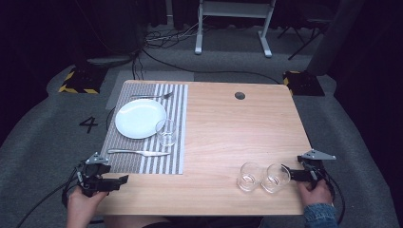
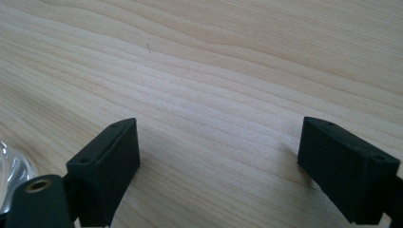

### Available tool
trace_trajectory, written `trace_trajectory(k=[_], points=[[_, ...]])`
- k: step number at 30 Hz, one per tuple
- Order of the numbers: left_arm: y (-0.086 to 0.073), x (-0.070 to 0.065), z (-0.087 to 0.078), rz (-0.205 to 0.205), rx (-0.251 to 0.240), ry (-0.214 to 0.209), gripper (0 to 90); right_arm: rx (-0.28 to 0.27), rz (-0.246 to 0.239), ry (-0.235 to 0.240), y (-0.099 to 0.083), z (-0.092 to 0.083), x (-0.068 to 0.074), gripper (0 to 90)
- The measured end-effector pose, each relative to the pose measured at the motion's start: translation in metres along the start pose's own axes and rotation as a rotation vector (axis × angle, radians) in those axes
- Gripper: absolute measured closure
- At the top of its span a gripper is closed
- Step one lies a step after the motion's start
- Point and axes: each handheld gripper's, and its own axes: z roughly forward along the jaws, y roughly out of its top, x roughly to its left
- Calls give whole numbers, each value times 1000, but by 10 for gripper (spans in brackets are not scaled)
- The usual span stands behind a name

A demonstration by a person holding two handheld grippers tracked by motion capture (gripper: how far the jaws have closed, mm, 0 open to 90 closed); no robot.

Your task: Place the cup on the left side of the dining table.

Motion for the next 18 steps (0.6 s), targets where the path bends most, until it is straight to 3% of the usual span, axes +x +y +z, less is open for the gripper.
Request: trace_trajectory(k=[12,16,18], points=[[-12,2,33,16,-66,64,145,0,-3,2,0,0,0,142],[-13,-2,41,64,-87,80,68,0,-3,2,0,0,0,142],[-14,-4,47,109,-89,102,8,0,-3,2,0,0,0,143]])
